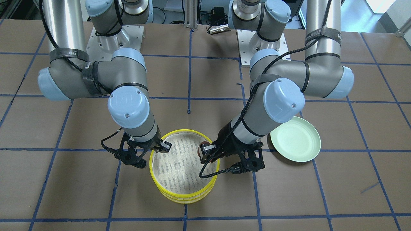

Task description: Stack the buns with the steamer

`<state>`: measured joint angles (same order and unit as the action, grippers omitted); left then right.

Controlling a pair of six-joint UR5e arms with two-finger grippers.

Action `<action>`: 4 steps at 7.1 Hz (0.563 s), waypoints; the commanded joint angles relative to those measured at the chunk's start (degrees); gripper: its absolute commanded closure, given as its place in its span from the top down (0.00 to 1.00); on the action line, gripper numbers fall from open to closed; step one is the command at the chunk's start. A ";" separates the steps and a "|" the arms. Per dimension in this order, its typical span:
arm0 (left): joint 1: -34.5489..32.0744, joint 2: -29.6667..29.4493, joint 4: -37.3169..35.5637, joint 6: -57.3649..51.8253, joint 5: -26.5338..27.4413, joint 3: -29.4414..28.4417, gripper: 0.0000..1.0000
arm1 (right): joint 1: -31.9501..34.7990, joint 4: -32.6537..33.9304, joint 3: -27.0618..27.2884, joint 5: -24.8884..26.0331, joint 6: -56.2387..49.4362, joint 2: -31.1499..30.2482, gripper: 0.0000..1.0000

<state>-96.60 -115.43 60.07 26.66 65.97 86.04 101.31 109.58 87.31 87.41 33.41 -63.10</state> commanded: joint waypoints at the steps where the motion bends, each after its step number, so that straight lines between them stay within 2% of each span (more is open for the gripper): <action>1: -0.35 1.33 -1.09 1.91 -0.49 0.10 1.00 | -0.24 0.02 -0.30 0.66 -3.77 -0.54 1.00; 2: -0.26 3.35 -0.40 1.82 0.04 -0.60 1.00 | -2.07 -0.06 -1.08 0.66 -7.88 -2.19 1.00; 3: -0.26 7.11 2.92 1.65 0.82 -0.61 1.00 | -6.87 -1.89 -1.79 0.66 -14.45 -5.08 1.00; 4: -0.08 11.67 6.00 -0.27 4.31 0.00 1.00 | -11.71 -5.48 -2.40 0.40 -20.25 -8.67 1.00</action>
<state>-96.80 -108.73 62.58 27.91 67.33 85.68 95.06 107.44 85.71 87.99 20.23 -67.91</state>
